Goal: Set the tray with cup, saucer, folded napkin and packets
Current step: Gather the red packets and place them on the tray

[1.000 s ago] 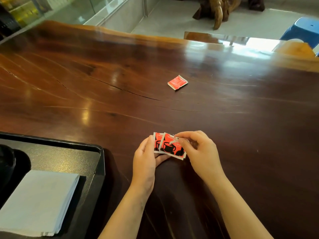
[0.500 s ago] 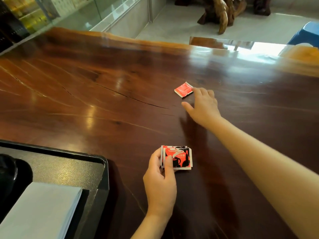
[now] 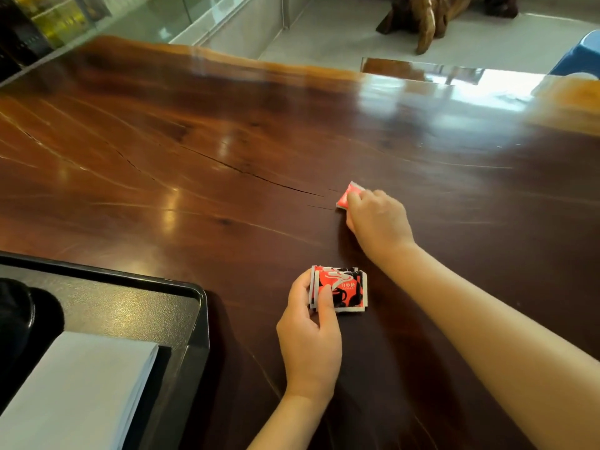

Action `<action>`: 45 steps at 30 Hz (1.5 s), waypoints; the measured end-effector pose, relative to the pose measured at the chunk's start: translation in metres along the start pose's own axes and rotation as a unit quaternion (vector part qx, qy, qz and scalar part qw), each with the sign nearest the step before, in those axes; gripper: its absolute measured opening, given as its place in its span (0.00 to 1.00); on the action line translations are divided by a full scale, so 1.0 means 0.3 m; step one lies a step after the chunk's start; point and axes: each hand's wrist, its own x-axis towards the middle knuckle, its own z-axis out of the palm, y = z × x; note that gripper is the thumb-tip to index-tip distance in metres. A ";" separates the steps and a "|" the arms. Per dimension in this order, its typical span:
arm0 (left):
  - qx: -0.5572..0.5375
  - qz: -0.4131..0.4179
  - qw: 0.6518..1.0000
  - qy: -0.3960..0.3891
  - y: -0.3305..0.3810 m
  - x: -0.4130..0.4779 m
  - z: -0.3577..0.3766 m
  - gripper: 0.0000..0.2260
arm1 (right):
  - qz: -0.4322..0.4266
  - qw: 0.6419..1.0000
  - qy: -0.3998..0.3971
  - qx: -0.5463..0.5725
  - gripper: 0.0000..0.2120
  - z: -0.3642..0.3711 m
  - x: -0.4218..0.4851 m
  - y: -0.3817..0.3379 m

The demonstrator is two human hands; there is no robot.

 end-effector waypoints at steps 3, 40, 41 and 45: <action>0.011 0.003 1.000 0.002 0.008 0.002 0.000 0.13 | 0.111 0.977 0.074 0.167 0.04 -0.073 -0.114 0.033; -0.053 -0.157 0.986 -0.034 0.277 -0.324 -0.474 0.16 | 0.305 0.740 -0.039 0.599 0.07 -0.530 -0.613 -0.574; -0.037 -0.157 0.986 -0.034 0.276 -0.324 -0.502 0.16 | 0.305 0.740 -0.046 0.598 0.06 -0.538 -0.611 -0.599; 0.008 -0.135 0.989 -0.064 0.263 -0.302 -0.674 0.11 | 0.328 0.731 -0.059 0.596 0.04 -0.558 -0.602 -0.736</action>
